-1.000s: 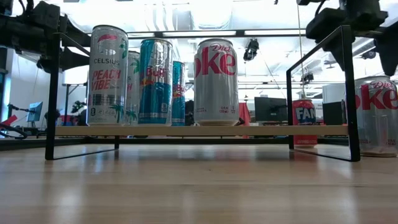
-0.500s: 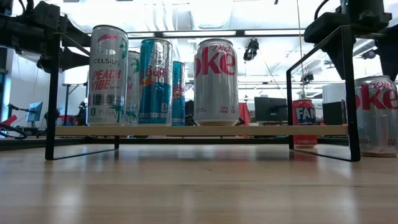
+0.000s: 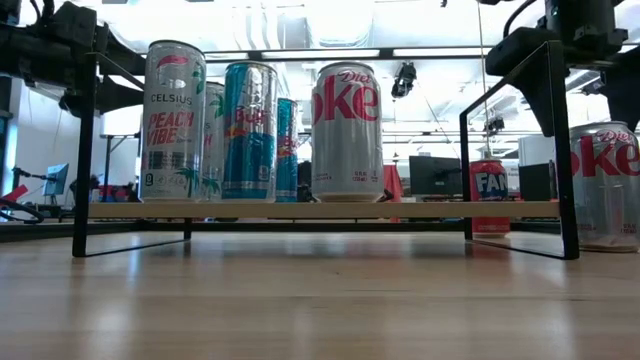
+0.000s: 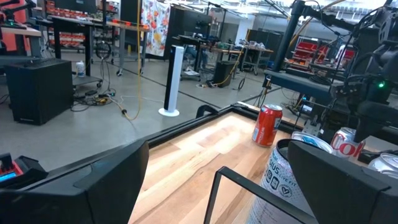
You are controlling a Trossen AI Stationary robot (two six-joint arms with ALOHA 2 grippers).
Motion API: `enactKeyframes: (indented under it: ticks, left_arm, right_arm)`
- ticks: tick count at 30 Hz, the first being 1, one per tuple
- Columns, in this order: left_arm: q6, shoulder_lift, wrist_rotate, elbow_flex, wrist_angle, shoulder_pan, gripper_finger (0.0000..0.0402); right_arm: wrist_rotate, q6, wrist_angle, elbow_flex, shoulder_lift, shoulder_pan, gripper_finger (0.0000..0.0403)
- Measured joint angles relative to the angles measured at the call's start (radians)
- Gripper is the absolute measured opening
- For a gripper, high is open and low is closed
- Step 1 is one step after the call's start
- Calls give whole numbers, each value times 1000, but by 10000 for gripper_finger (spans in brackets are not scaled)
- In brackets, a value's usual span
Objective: Place canned beverage on shelf
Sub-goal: Put the red-silver soda can on the shelf aligned with the red-silver soda can
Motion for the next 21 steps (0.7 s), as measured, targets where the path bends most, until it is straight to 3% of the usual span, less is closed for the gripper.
enactKeyframes:
  ticks: [21]
  left_arm:
    - [0, 0, 0, 0, 0, 0, 368]
  right_arm:
    - [-8, 2, -22, -13, -55, 0, 398]
